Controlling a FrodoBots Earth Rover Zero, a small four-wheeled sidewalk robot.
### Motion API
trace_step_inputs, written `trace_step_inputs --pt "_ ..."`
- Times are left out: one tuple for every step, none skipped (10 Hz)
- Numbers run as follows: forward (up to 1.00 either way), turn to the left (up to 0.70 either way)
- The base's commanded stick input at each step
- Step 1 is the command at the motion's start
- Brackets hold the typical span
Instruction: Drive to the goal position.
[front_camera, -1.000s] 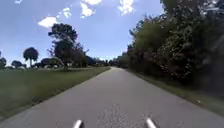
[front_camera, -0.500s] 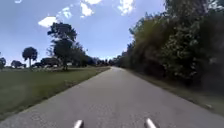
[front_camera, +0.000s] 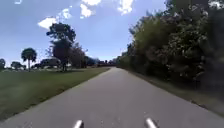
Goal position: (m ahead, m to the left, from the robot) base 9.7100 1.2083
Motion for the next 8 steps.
trace_step_inputs --pt "0.50 0.00" --pt "0.50 0.00" --pt "0.50 0.00" --pt "0.50 0.00" --pt "0.50 0.00" --pt "0.50 0.00" --pt "0.50 0.00" --pt "0.50 0.00"
